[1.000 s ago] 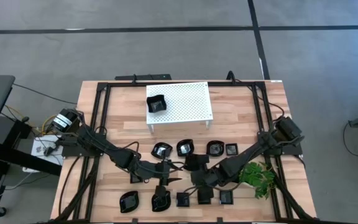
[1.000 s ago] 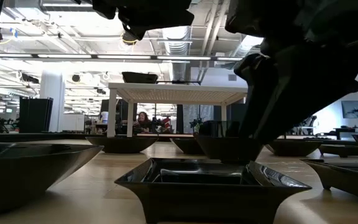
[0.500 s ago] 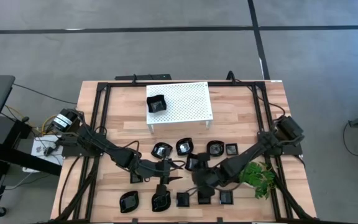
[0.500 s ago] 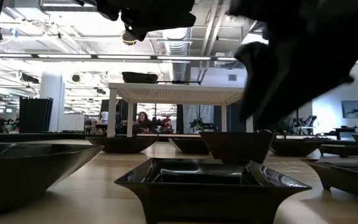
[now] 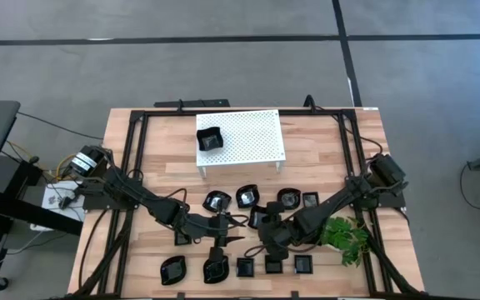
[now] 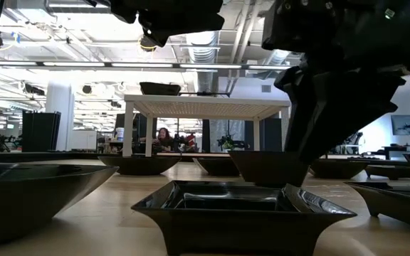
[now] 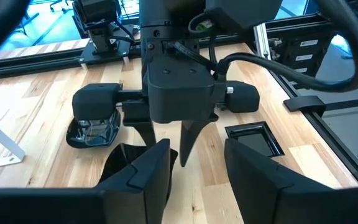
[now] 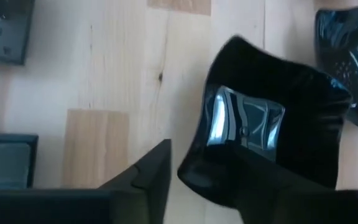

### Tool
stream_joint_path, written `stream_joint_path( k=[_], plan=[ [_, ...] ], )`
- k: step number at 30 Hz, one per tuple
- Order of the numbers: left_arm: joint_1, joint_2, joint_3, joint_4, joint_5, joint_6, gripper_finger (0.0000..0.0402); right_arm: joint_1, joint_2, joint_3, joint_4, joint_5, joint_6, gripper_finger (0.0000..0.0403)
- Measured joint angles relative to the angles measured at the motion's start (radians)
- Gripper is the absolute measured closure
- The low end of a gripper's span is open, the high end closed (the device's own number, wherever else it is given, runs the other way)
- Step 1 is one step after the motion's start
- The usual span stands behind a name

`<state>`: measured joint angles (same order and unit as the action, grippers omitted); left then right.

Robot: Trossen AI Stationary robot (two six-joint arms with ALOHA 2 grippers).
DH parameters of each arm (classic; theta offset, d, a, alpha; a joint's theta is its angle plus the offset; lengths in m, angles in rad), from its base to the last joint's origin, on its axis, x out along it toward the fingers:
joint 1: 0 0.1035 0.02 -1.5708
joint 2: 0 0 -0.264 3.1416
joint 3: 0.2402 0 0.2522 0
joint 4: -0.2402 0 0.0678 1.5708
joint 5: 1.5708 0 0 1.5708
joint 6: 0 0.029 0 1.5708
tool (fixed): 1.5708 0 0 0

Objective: Pick & Place Mini shaped plates
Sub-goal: Stack the black distorted square plate on top of the black distorted square plate on the shelf

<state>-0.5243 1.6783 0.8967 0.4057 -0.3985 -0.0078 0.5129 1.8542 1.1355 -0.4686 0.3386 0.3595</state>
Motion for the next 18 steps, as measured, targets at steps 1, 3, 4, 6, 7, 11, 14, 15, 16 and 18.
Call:
stream_joint_path(
  k=[1, 3, 4, 6, 7, 11, 14, 15, 16, 18],
  plan=[
    [0.0, 0.0, 0.0, 0.0, 0.0, 0.0, 0.0247, -0.001, 0.0, 0.0, -0.004, -0.001, 0.0, 0.0291],
    [0.0, 0.0, 0.0, 0.0, 0.0, 0.0, 0.0247, -0.004, 0.0, 0.0, -0.003, -0.004, 0.0, 0.0327],
    [0.0, 0.0, 0.0, 0.0, 0.0, 0.0, 0.0247, -0.006, 0.0, 0.0, -0.003, -0.013, 0.0, 0.0344],
    [0.0, 0.0, 0.0, 0.002, 0.0, 0.0, 0.0247, -0.012, 0.0, 0.0, -0.003, -0.028, -0.002, 0.0381],
    [0.0, 0.0, 0.0, 0.004, 0.0, 0.0, 0.0247, -0.013, 0.0, 0.0, -0.001, -0.027, -0.002, 0.0391],
    [0.002, 0.0, 0.0, 0.006, 0.023, -0.058, 0.0247, -0.01, 0.0, 0.0, 0.021, -0.032, -0.003, 0.0389],
    [0.008, 0.013, 0.0, 0.011, 0.08, -0.133, 0.0247, -0.008, 0.0, 0.0, 0.054, -0.036, -0.003, 0.0397],
    [0.008, 0.022, 0.0, 0.01, 0.082, -0.152, 0.0247, -0.008, 0.0, 0.003, 0.058, -0.036, -0.003, 0.0399],
    [0.008, 0.032, 0.0, 0.011, 0.082, -0.167, 0.0247, -0.008, 0.0, 0.009, 0.06, -0.036, -0.002, 0.0399],
    [0.008, 0.055, 0.0, 0.01, 0.082, -0.197, 0.0247, -0.009, 0.0, 0.024, 0.065, -0.038, -0.002, 0.0396]
  ],
)
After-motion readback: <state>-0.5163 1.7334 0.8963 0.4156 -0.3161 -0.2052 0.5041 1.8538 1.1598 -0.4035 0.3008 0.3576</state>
